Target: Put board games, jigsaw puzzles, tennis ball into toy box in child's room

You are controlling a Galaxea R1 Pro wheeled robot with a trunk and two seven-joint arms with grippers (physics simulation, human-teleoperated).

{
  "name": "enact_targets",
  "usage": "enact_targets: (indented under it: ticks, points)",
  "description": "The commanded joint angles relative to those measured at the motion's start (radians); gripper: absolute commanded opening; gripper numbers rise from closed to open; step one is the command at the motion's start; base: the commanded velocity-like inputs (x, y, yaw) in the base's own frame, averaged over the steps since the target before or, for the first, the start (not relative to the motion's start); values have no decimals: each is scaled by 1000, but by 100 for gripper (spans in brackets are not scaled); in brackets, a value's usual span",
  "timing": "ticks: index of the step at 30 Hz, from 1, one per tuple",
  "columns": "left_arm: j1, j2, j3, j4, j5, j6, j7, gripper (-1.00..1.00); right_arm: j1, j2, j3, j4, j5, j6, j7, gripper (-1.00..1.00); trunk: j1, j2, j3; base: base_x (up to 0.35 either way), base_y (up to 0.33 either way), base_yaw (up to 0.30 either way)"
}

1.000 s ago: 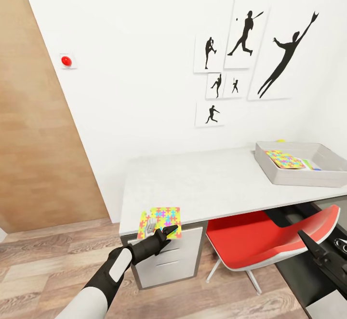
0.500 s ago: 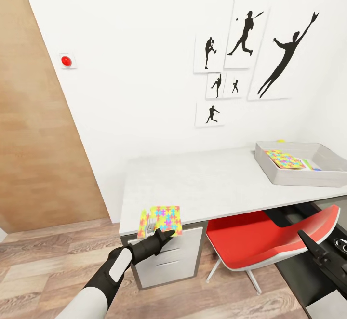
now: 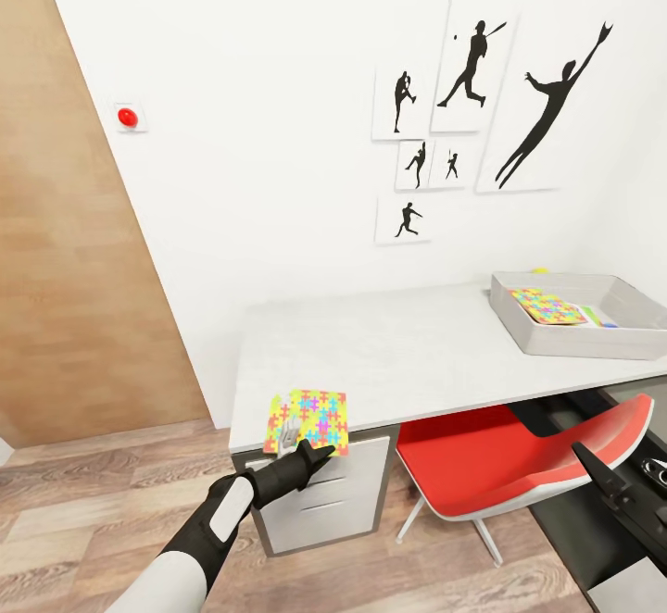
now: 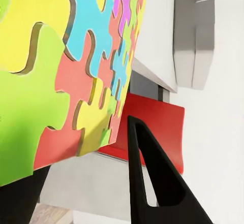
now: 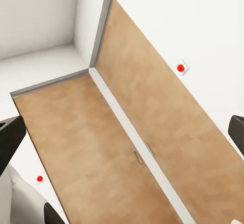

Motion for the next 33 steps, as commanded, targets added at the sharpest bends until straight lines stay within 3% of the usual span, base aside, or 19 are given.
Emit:
enact_targets:
  ticks: [1, 10, 12, 17, 29, 33]
  points:
    - [-1, -1, 5, 1, -2, 6, -2, -100, 0, 0, 0, -1, -4, 11, 1, 100, -4, 6, 2, 0, 0, 0]
    - [-2, 0, 2, -9, -3, 15, -7, -100, 0, 0, 0, 0, -4, 11, -27, 100, -38, 69, 30, 0, 0, 0]
    - [-6, 0, -1, -14, -5, 74, -22, -100, 0, 0, 0, 0, -2, 11, -36, 100, -46, 83, 37, 0, 0, 0]
    - [-9, 9, -7, -61, -6, 153, -30, -100, 0, 0, 0, 0, -2, 11, -97, 100, -46, 83, 37, 0, 0, 0]
    - [-9, 26, -7, -100, -7, 182, -32, -100, 0, 0, 0, 0, -2, 9, -120, 100, -54, 97, 43, 0, 0, 0]
    - [-10, 27, -8, -184, -13, 293, -31, -100, -1, 0, 0, 0, -2, 8, -120, 100, -57, 104, 46, 0, 0, 0]
